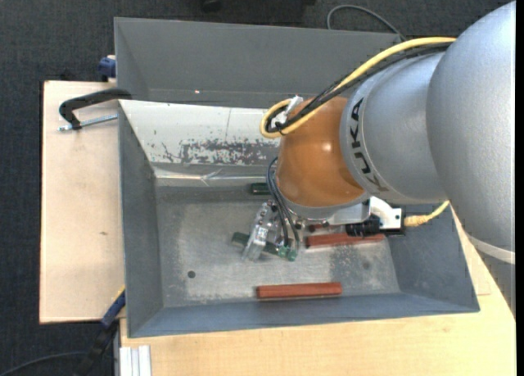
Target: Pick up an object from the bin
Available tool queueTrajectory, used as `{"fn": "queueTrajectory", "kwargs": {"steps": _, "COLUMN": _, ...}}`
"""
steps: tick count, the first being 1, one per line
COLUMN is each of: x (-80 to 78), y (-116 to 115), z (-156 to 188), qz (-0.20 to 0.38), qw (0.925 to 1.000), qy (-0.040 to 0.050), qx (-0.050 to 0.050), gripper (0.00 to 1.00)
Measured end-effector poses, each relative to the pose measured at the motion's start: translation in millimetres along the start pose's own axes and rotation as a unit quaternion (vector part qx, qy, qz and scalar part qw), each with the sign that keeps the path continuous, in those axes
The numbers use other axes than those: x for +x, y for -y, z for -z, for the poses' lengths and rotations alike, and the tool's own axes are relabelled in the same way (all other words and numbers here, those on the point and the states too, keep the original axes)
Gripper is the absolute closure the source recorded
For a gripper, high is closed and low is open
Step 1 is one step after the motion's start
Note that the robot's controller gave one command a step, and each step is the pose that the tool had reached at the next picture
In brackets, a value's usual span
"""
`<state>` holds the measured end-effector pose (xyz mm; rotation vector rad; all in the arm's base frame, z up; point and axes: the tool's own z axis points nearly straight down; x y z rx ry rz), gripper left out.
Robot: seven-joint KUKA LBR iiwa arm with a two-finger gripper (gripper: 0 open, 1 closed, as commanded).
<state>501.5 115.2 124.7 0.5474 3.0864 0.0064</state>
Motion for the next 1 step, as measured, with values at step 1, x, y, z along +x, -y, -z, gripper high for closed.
{"fn": "queueTrajectory", "kwargs": {"steps": 1, "x": -2.8, "y": -2.6, "z": 80.1, "qz": 0.001, "qw": 1.0000, "qy": 0.0023, "qx": -0.001, "gripper": 1.00}}
